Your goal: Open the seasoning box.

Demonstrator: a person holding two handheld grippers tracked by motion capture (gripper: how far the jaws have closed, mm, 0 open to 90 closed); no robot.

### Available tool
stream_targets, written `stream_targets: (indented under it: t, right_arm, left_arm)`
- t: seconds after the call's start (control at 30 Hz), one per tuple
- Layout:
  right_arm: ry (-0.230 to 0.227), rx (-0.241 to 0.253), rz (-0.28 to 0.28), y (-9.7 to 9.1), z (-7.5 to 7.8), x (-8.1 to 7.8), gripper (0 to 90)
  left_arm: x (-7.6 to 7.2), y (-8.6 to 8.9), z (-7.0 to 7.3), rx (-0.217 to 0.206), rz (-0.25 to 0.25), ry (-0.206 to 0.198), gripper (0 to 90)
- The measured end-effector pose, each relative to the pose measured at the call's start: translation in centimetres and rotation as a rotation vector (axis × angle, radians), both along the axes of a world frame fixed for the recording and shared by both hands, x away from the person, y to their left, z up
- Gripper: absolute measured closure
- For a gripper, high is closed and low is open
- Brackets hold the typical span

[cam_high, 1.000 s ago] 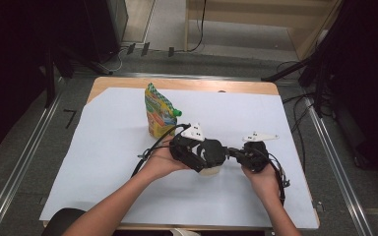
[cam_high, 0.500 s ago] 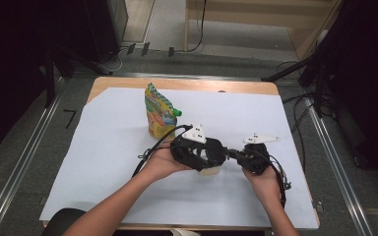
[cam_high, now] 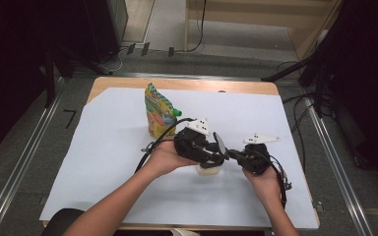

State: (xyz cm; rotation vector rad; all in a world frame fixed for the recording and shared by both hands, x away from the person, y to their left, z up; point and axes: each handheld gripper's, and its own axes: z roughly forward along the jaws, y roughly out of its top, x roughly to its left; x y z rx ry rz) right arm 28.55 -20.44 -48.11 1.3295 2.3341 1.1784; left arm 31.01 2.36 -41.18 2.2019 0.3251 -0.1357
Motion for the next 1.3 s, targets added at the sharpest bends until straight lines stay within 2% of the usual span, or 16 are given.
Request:
stream_targets:
  t: [0.13, 0.27, 0.4, 0.47, 0.53, 0.67, 0.77, 0.8, 0.97, 1.03, 1.1, 1.17, 1.23, 1.3]
  right_arm:
    - [-0.003, -0.005, 0.009, 0.0, 0.0, -0.1, 90.0]
    - [0.002, -0.005, 0.011, 0.0, 0.1, -0.2, 90.0]
    - [0.000, -0.005, 0.004, 0.2, 0.1, -0.4, 90.0]
    - [0.010, 0.012, -0.003, 0.0, 0.1, -0.5, 90.0]
    - [0.013, 0.032, -0.013, -0.1, 0.1, -0.7, 90.0]
    - [0.014, 0.034, -0.015, -0.4, 0.4, -1.5, 90.0]
    - [0.008, 0.041, -0.012, -0.6, 0.6, -2.4, 90.0]
    - [0.005, 0.048, -0.015, -0.5, 0.6, -2.8, 89.3]
    - [0.001, 0.062, 0.004, -0.4, 0.8, -4.7, 86.1]
    - [-0.006, 0.062, 0.018, -0.2, 0.9, -5.4, 84.7]
    - [-0.012, 0.070, 0.036, 0.0, 1.0, -6.0, 83.9]
    - [-0.020, 0.073, 0.055, 0.3, 1.1, -6.6, 82.4]
    - [-0.021, 0.076, 0.077, 0.8, 1.2, -7.1, 80.2]
    - [-0.021, 0.082, 0.101, 1.3, 1.2, -7.4, 78.0]
  left_arm:
    - [0.4, -0.8, 0.2, -0.003, -0.028, 0.020, 73.1]
    - [0.3, -1.5, 0.3, 0.009, -0.043, 0.024, 78.8]
    - [0.8, -2.0, 0.1, 0.008, -0.054, 0.046, 80.2]
    - [0.9, -2.1, 0.0, 0.006, -0.056, 0.056, 80.3]
    - [0.7, -2.1, 0.2, 0.013, -0.060, 0.044, 79.9]
    - [0.8, -1.2, 0.5, 0.015, -0.057, 0.054, 75.8]
    - [1.0, -0.2, 0.5, -0.010, -0.061, 0.056, 62.0]
    - [1.0, 0.2, 0.6, -0.014, -0.061, 0.053, 60.6]
    - [0.9, 1.7, 0.4, -0.026, -0.065, 0.034, 62.1]
    - [1.0, 2.3, 0.2, -0.027, -0.057, 0.047, 62.0]
    - [1.2, 2.8, 0.0, -0.005, -0.044, 0.074, 63.1]
    - [1.7, 3.2, -0.4, 0.004, -0.029, 0.121, 60.8]
    - [1.9, 3.7, -0.5, 0.004, -0.012, 0.120, 58.2]
    - [1.9, 4.2, -0.7, -0.022, -0.001, 0.123, 58.3]
